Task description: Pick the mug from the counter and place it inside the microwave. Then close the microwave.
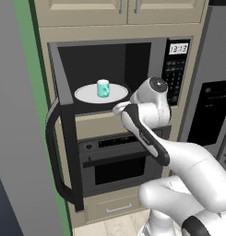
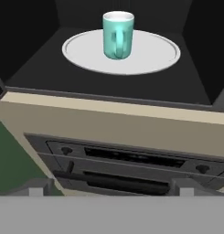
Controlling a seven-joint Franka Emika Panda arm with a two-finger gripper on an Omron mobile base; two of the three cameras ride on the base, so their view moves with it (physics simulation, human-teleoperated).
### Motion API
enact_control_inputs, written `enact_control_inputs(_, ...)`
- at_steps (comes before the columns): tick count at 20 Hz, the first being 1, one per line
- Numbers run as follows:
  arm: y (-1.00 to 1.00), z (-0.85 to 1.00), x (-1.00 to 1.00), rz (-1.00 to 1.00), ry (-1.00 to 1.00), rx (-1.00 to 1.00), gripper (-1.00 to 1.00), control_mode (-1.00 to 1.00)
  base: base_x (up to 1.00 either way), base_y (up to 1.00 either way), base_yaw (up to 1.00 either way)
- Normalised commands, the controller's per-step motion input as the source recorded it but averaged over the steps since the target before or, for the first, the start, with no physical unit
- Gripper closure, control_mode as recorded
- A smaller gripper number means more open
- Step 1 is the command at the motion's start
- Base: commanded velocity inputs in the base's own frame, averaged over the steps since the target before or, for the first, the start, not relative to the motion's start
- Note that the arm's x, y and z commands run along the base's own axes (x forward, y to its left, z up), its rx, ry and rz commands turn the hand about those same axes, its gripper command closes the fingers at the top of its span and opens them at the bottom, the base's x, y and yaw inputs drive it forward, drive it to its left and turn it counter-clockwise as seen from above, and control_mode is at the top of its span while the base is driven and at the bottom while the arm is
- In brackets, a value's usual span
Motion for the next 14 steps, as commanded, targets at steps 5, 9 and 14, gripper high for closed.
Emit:
enact_control_inputs(5, -0.03, 0.47, -0.84, 0.0, 0.03, 0.0, -1.0, -1.0, 0.0, 0.0, 0.0)
enact_control_inputs(9, -0.13, 0.34, -0.57, 0.0, 0.1, 0.0, -1.0, -1.0, 0.0, 0.0, 0.0)
enact_control_inputs(14, -0.27, 0.09, -0.05, -0.05, 0.19, 0.0, -1.0, -1.0, 0.0, 0.0, 0.0)
